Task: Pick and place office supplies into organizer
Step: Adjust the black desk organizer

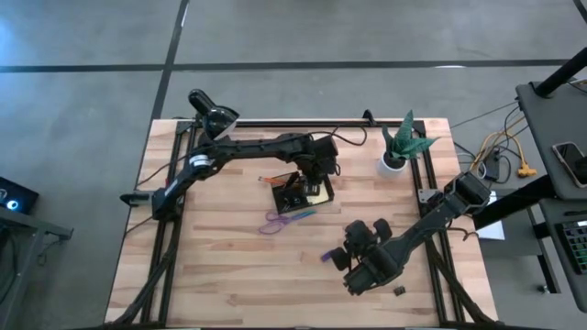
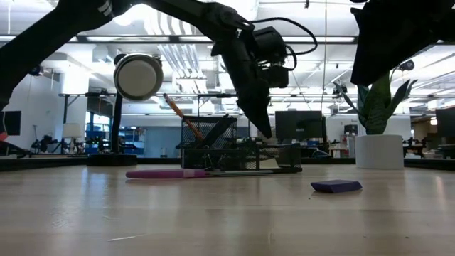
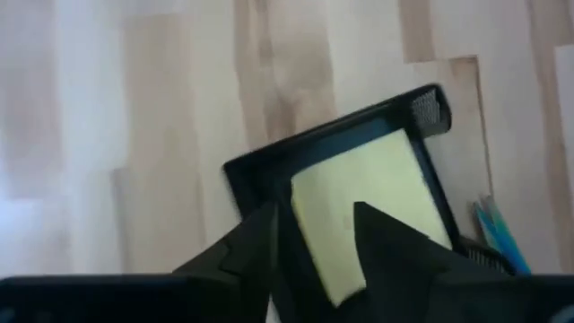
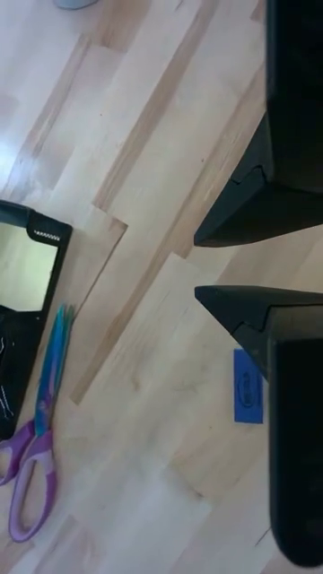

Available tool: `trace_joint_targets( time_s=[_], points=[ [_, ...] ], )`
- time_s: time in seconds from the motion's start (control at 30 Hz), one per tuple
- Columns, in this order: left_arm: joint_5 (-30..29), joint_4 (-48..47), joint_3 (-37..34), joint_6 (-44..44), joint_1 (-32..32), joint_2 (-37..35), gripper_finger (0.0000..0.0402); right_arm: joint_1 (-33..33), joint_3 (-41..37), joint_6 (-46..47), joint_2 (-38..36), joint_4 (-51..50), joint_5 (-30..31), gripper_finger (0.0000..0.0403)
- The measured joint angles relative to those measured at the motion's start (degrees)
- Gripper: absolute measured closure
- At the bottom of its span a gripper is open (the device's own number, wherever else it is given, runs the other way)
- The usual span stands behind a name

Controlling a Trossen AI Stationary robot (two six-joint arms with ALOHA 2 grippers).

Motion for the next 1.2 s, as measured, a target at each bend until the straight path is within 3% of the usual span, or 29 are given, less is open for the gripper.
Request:
trace_joint_targets(
  time_s=[0.23, 0.4, 0.57, 0.77, 0.97, 1.2],
  points=[
    [-2.4, -8.5, -0.7, -1.7, -3.4, -10.9, 0.024, 0.0, -0.8, -6.7, 0.0, 0.2, 0.0, 0.033],
    [-2.6, -11.1, -11.9, -5.1, -7.0, -21.3, 0.024, -1.7, -1.6, -19.5, 0.0, 0.5, 0.2, 0.033],
    [-2.5, -1.6, -35.1, -16.8, -9.9, -33.2, 0.024, -8.2, -3.1, -29.2, 0.0, 5.7, -4.2, 0.033],
    [-2.0, 14.8, -57.9, -34.3, -12.9, -45.6, 0.024, -16.0, -5.2, -49.9, 0.0, 28.6, -16.4, 0.034],
    [-3.4, 30.0, -69.7, -45.1, -13.8, -51.4, 0.024, -22.3, -4.8, -55.6, 0.0, 31.5, -16.2, 0.0352],
    [-14.2, 35.5, -74.1, -52.9, -12.8, -48.5, 0.024, -26.8, -3.6, -58.7, -0.1, 31.4, -16.0, 0.0354]
  ],
)
